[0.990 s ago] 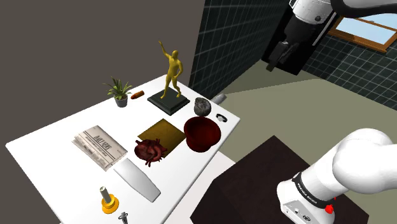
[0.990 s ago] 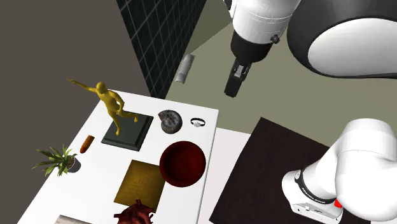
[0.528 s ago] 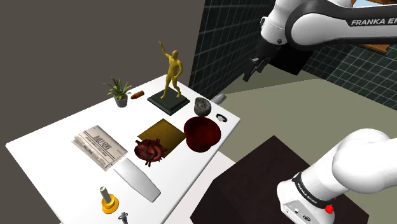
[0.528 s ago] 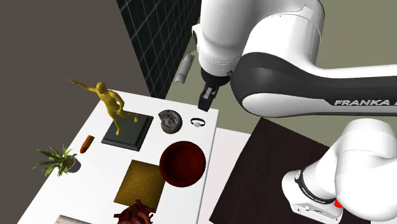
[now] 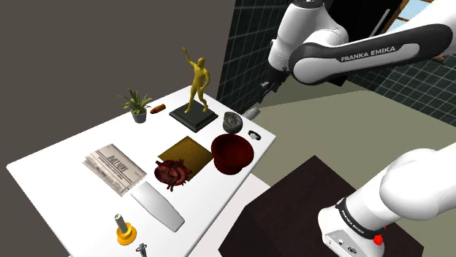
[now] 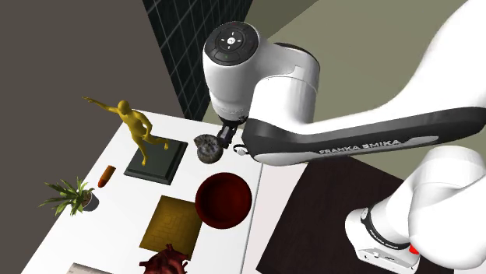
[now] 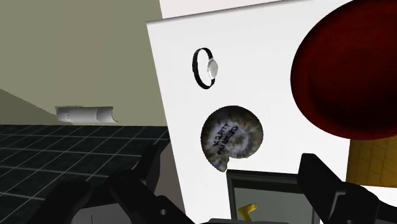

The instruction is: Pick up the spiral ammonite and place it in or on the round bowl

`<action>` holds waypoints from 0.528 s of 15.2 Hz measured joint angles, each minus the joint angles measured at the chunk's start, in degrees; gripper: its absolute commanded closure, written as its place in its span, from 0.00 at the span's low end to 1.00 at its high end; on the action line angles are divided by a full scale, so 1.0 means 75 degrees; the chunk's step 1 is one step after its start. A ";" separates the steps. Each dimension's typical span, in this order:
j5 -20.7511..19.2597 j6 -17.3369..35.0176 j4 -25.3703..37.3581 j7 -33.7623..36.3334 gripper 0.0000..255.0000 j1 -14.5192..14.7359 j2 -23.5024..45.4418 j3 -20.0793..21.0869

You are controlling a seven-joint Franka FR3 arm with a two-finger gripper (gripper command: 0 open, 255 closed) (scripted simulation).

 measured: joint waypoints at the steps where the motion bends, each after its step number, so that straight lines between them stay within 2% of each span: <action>1: -0.0212 0.0238 0.0041 0.0214 0.00 -0.0057 0.0298 0.0077; 8: -0.2060 0.1186 0.0958 0.1830 0.00 -0.0277 0.2433 0.0351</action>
